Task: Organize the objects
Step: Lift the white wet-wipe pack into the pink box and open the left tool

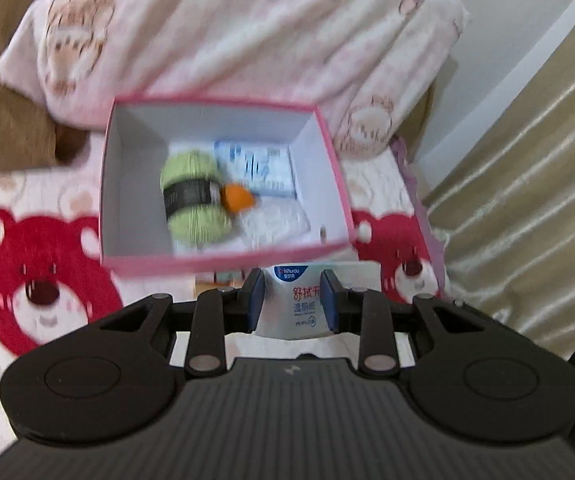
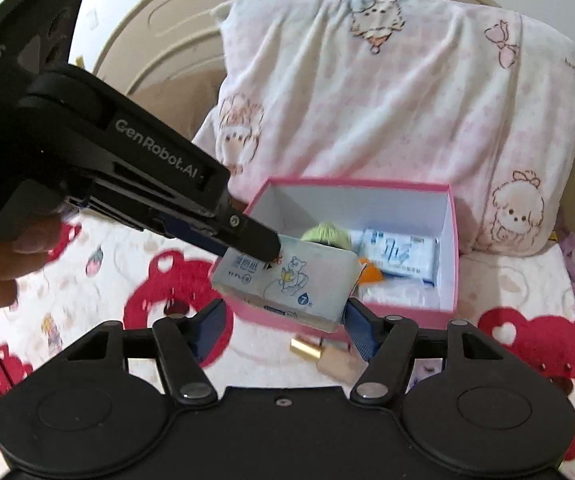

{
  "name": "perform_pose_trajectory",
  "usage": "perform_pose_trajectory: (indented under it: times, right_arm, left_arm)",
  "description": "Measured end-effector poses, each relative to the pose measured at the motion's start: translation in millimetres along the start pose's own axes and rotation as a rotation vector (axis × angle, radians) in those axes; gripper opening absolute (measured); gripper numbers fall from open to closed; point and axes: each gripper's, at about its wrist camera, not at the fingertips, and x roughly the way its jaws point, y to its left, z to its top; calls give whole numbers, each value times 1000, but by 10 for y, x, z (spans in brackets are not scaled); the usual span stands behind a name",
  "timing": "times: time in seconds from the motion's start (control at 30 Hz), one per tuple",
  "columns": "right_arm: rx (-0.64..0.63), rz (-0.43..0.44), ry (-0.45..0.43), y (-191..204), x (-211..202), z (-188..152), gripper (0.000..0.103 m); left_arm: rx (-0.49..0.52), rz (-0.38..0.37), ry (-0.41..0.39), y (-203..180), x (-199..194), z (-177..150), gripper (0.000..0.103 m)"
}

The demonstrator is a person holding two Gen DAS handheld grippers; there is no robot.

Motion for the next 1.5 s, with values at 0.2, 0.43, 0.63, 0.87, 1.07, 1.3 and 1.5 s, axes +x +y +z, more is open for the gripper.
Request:
perform_pose_trajectory:
  times: [0.2, 0.43, 0.63, 0.87, 1.07, 1.3, 1.5]
  right_arm:
    - [-7, -52, 26, -277, 285, 328, 55]
    - [-82, -131, 96, -582, 880, 620, 50]
    - [-123, -159, 171, -780, 1483, 684, 47]
    - [-136, -169, 254, -959, 2071, 698, 45]
    - [-146, -188, 284, -1101, 2380, 683, 45]
    - [-229, -230, 279, -1078, 2433, 618, 44]
    - [-194, -137, 215, -1080, 1842, 574, 48]
  left_arm:
    - [-95, -23, -56, 127, 355, 301, 29]
    - [-171, -48, -131, 328, 957, 590, 29]
    - [-211, -24, -133, 552, 1482, 766, 29]
    - [-240, -7, -110, 788, 1975, 913, 28]
    - [-242, 9, -76, 853, 2265, 997, 28]
    - [-224, 111, -98, 768, 2341, 974, 47]
    - [-105, 95, -89, 453, 1986, 864, 51]
